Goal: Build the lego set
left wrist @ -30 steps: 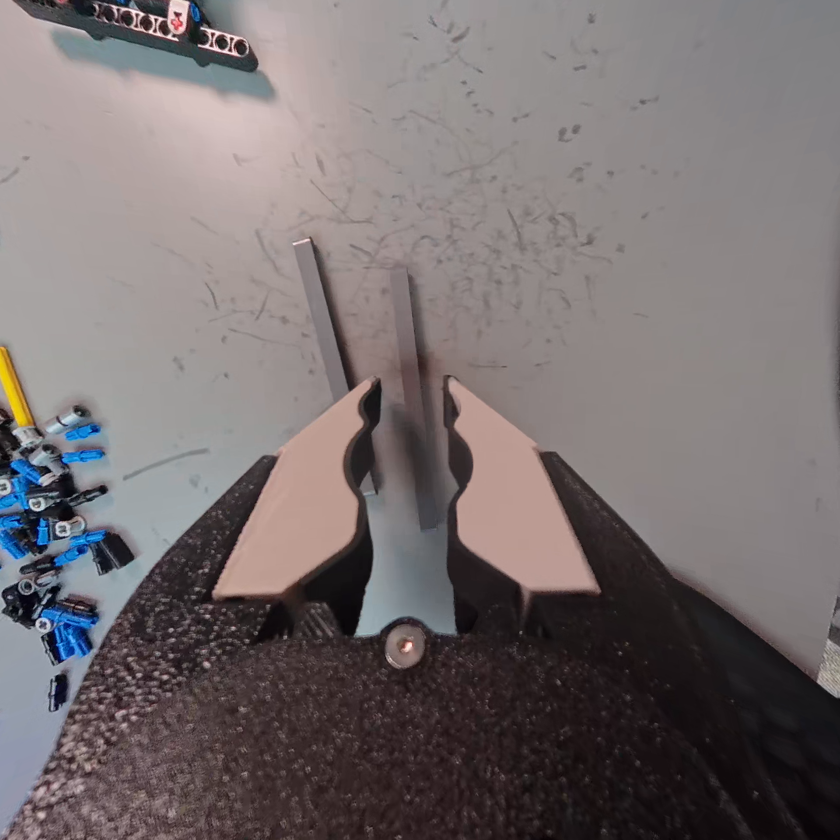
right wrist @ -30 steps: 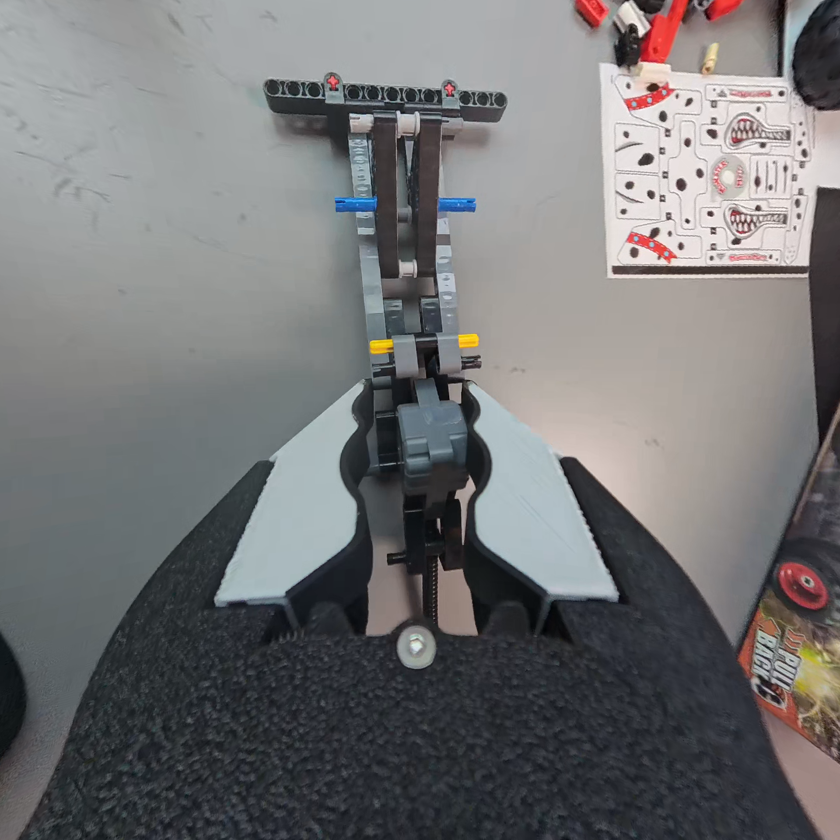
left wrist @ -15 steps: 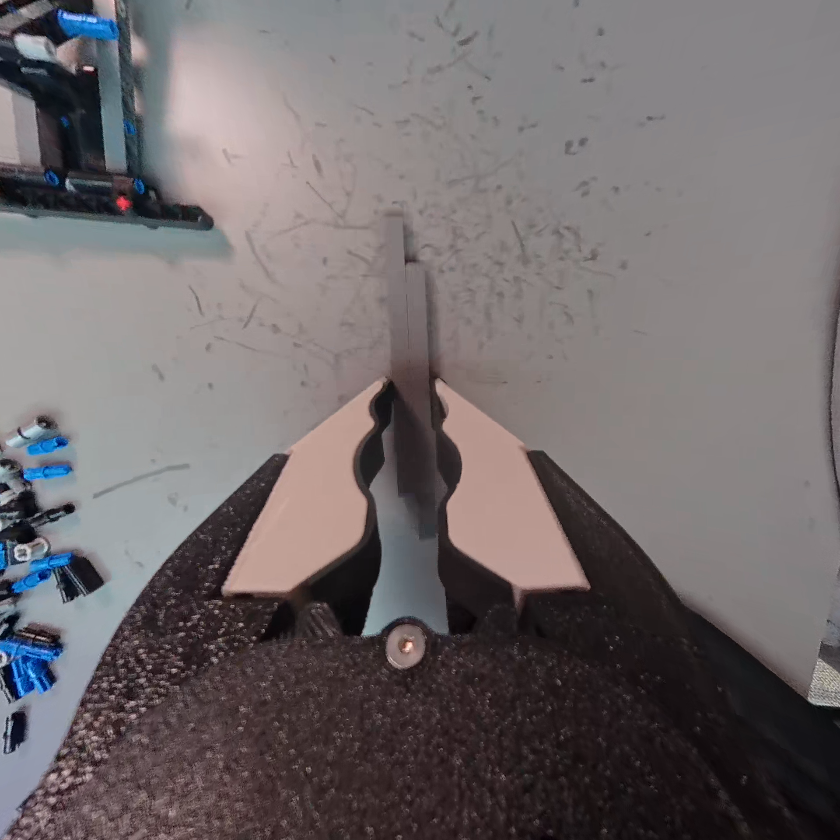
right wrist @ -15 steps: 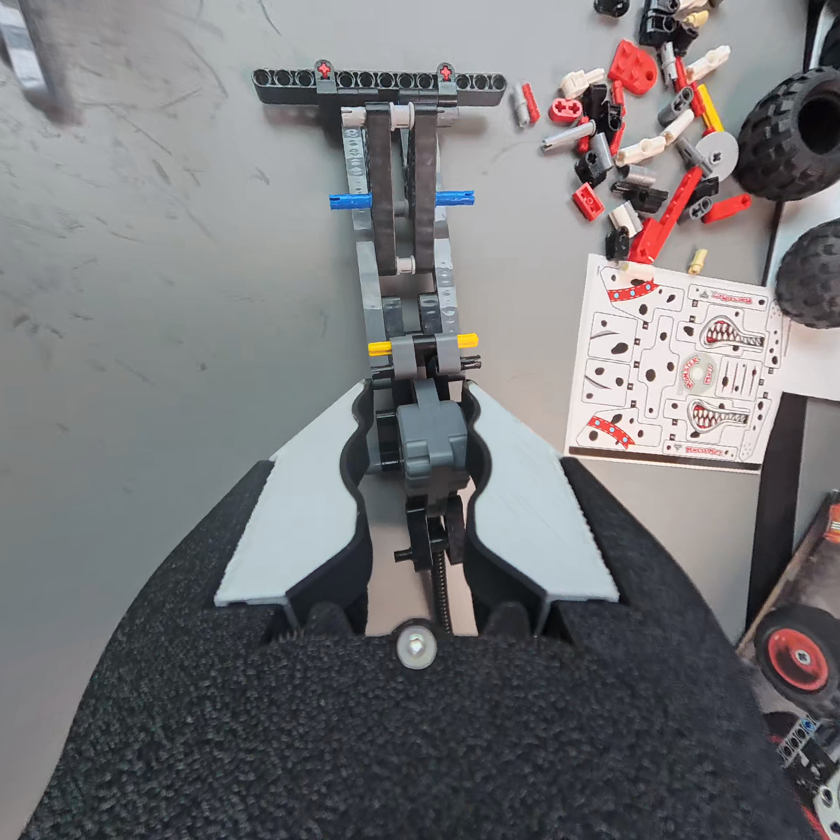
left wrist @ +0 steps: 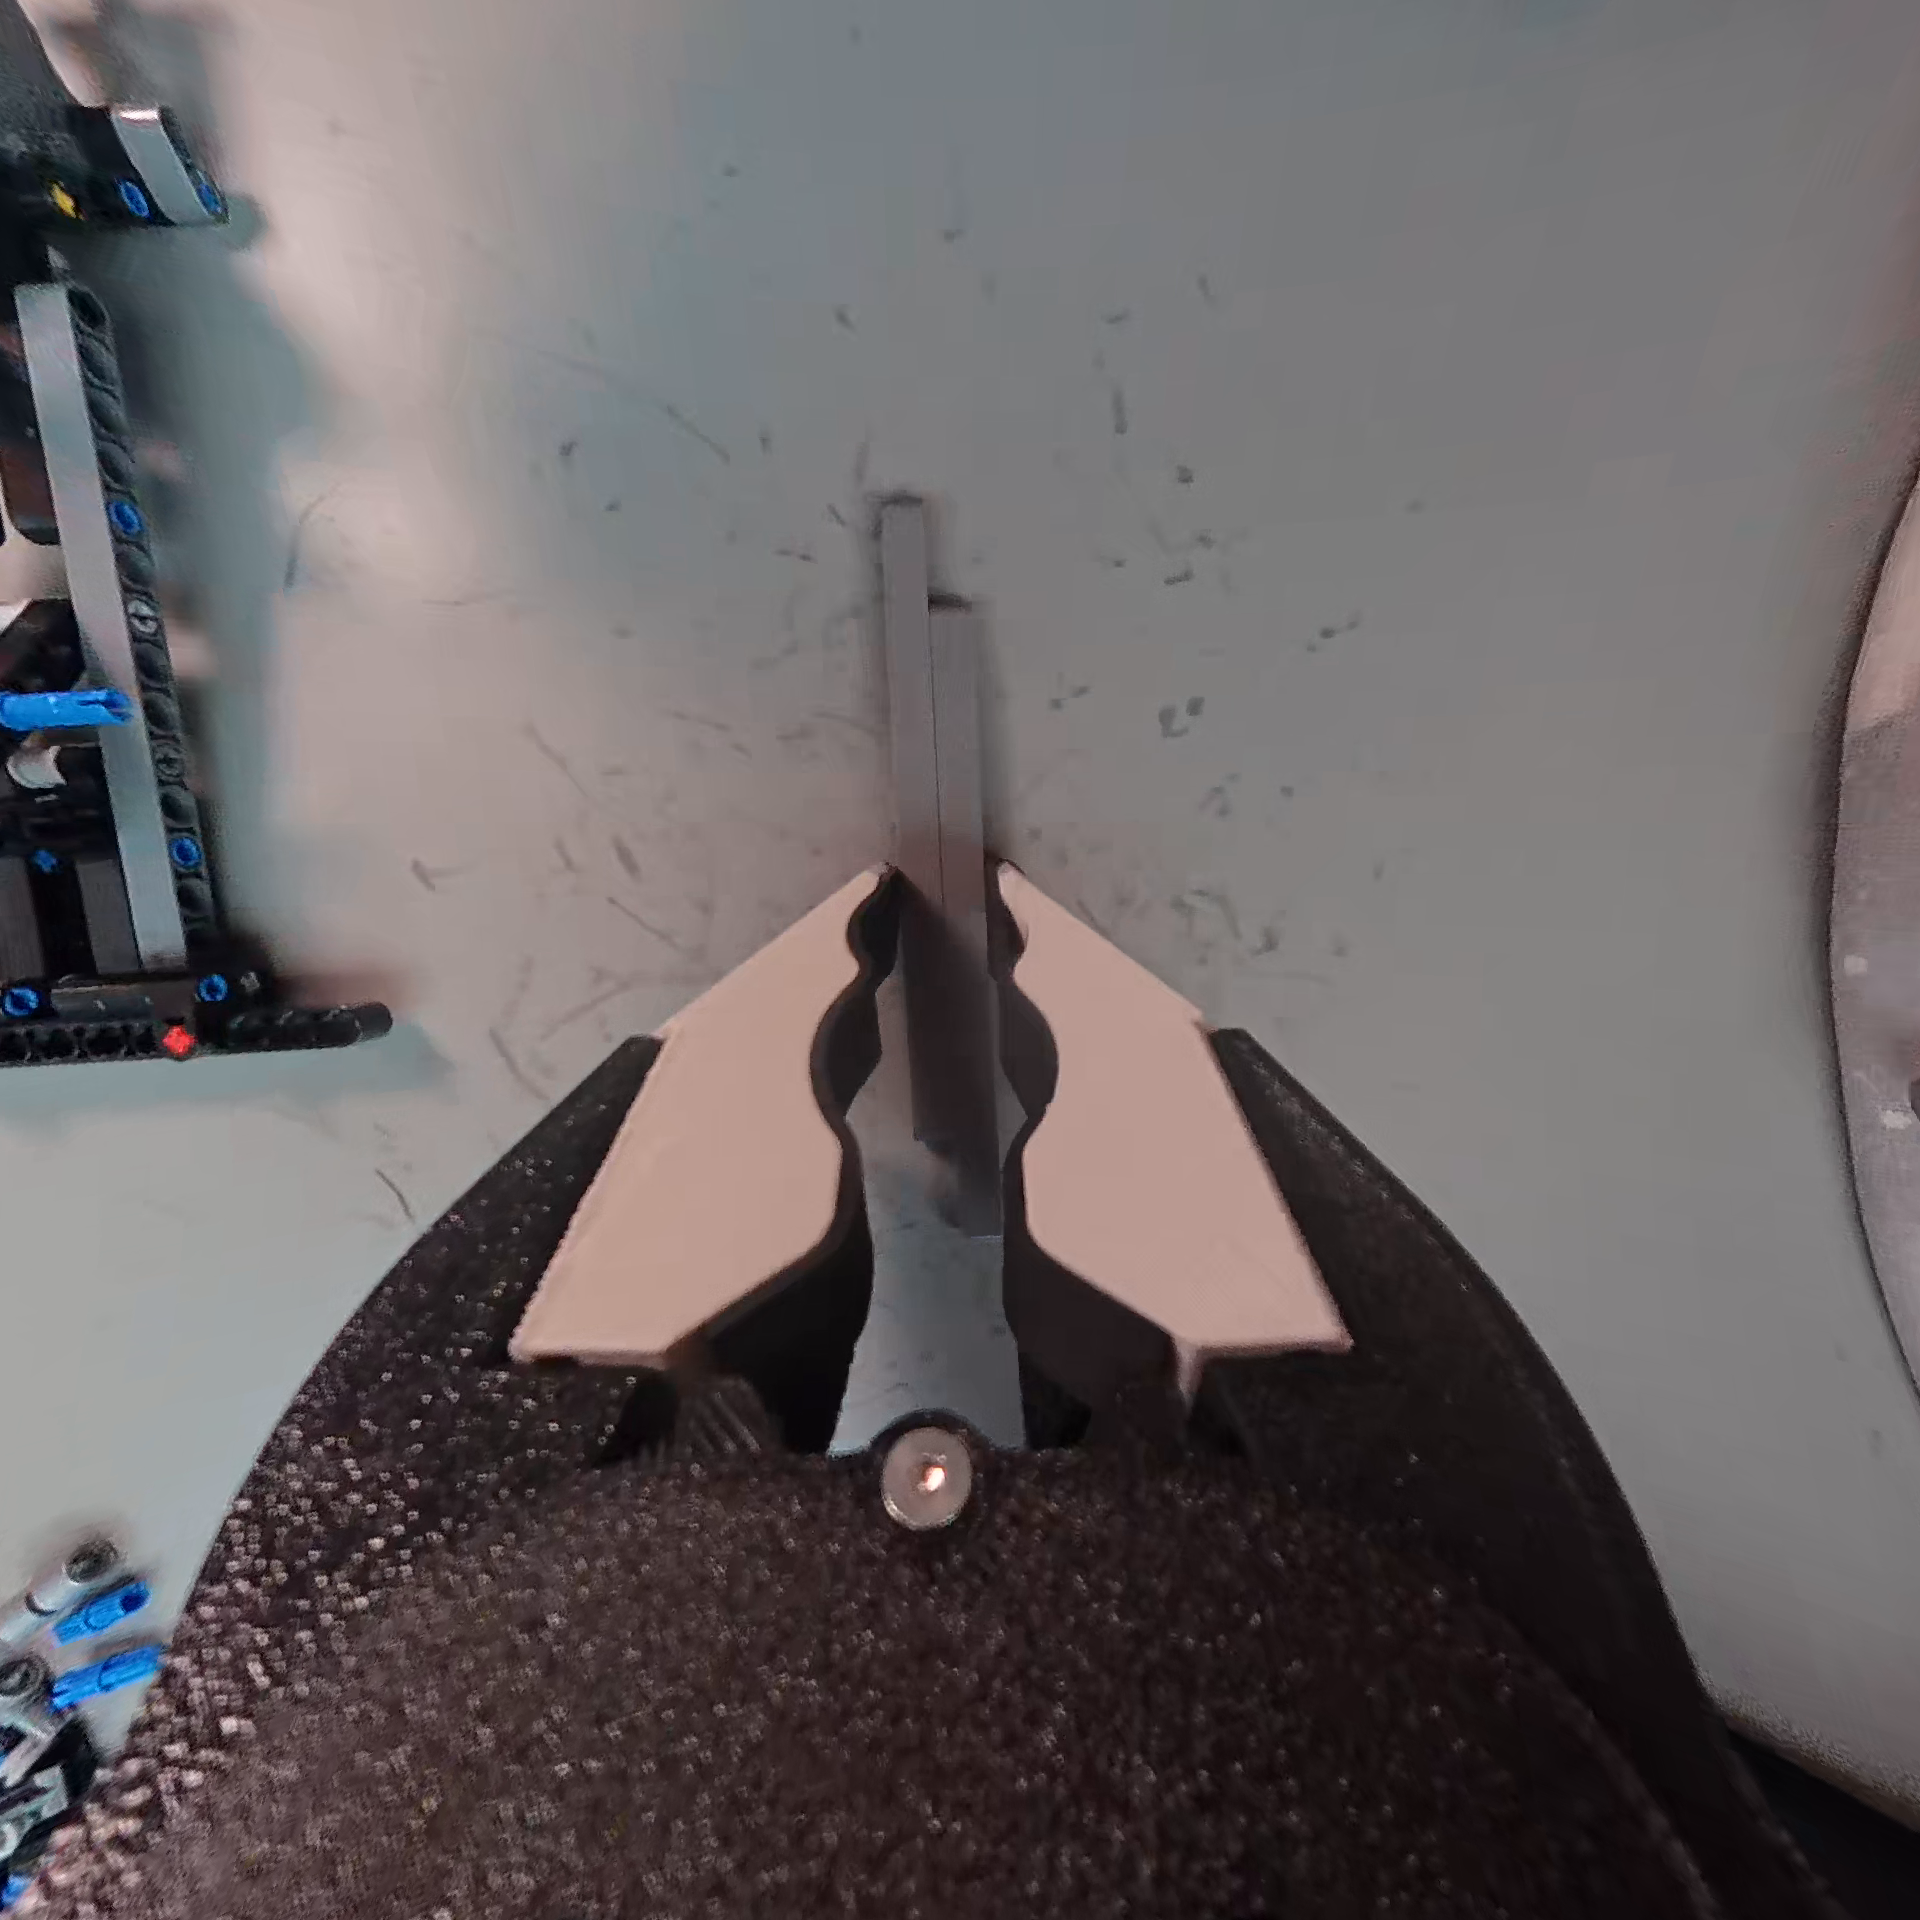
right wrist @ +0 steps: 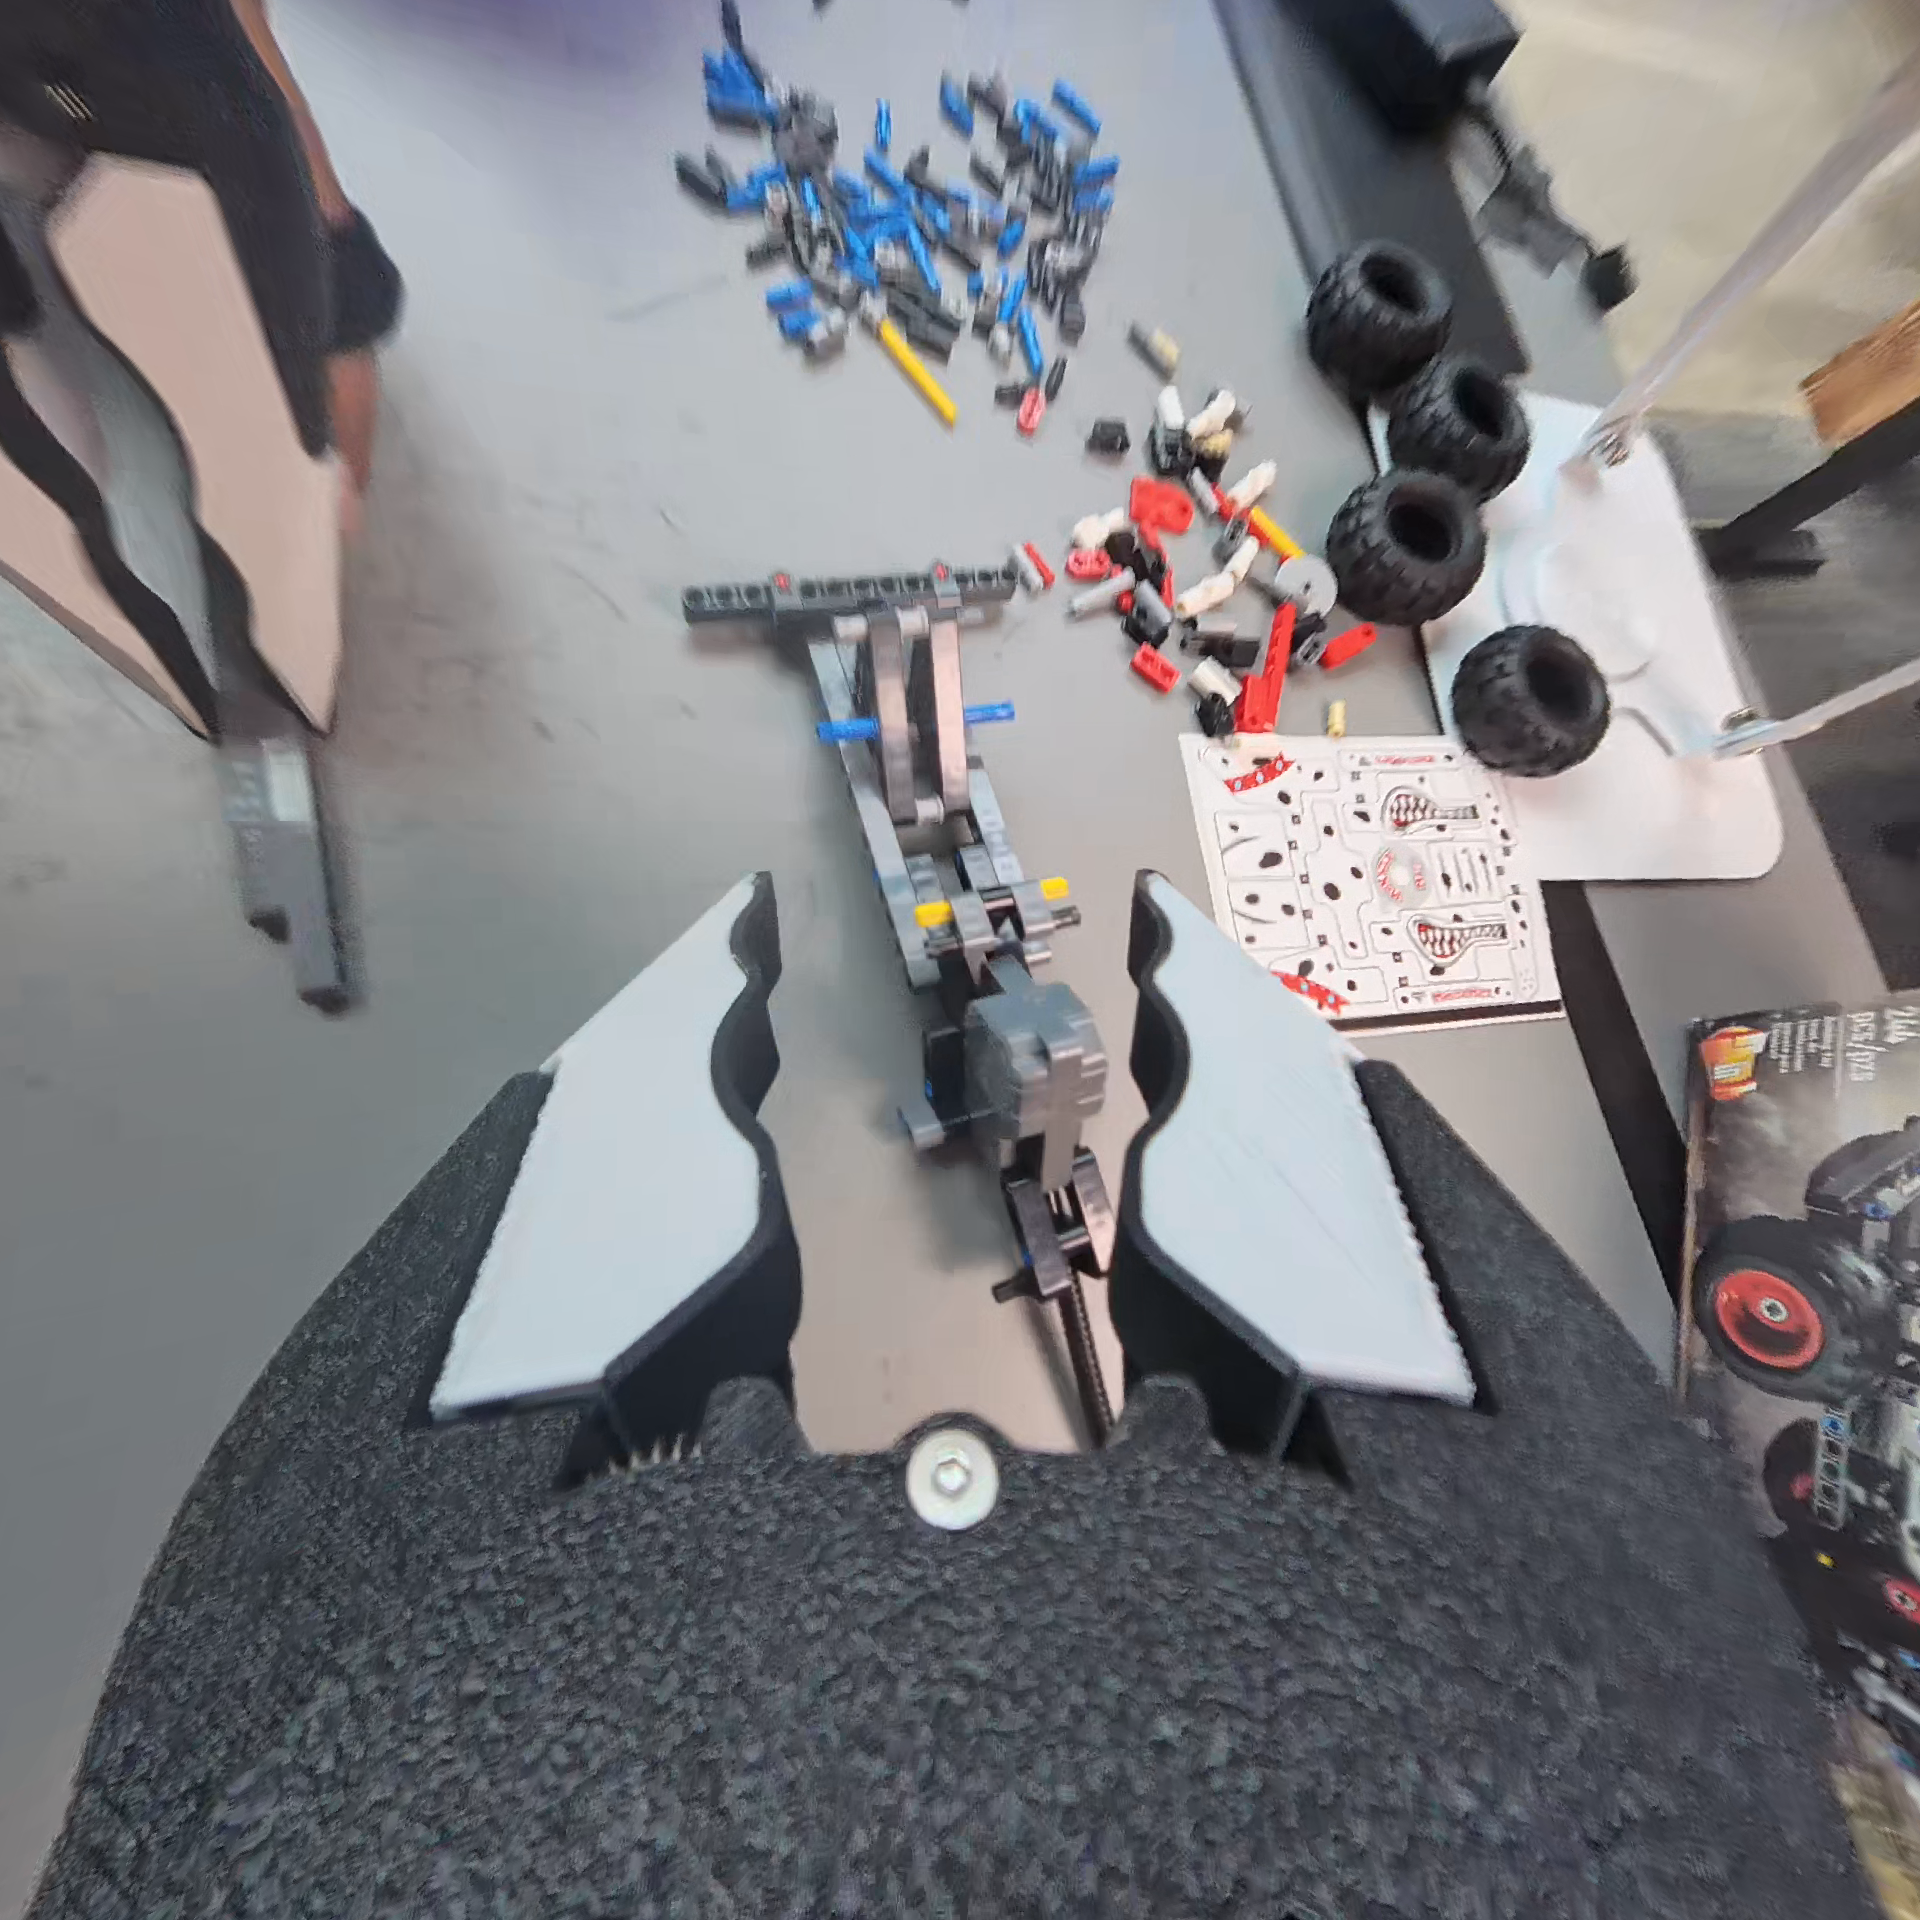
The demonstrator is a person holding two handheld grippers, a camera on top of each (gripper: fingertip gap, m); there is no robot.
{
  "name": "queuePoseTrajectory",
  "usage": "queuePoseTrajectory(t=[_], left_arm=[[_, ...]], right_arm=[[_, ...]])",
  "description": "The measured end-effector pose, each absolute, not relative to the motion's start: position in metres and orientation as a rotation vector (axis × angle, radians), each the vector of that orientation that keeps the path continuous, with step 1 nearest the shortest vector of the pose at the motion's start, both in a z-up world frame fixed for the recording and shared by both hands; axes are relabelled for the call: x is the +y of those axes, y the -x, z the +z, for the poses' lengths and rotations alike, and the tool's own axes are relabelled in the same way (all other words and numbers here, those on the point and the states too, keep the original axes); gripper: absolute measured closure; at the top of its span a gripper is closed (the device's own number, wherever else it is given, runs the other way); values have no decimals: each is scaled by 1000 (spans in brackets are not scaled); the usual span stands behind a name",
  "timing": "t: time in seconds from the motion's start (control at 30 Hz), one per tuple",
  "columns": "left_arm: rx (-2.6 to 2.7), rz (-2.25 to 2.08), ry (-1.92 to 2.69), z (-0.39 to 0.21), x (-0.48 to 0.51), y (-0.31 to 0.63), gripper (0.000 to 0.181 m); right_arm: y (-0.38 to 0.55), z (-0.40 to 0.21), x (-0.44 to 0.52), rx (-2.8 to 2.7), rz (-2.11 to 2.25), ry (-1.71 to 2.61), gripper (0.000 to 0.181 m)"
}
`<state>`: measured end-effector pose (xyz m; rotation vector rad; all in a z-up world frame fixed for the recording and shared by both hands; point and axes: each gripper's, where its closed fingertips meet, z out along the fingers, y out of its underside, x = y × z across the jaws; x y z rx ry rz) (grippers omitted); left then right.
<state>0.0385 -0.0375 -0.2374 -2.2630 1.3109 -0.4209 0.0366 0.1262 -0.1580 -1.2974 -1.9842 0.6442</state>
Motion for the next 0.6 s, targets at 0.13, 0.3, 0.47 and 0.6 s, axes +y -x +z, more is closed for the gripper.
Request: queuePoseTrajectory(t=[0.13,0.3,0.47,0.6], left_arm=[[1302,-446,2217,-237,-31,-47,163],[1138,-535,1936,-194,-14,-63,143],[763,-485,1713,-126,14,-23,131],[521,-309,1661,-89,26,43,129]], right_arm=[[-45,-125,86,-1726,862,1264,121],[-52,-118,58,-1377,1062,1312,129],[-59,-113,72,-1198,1057,1309,133],[-63,-109,80,-1140,1074,1314,135]])
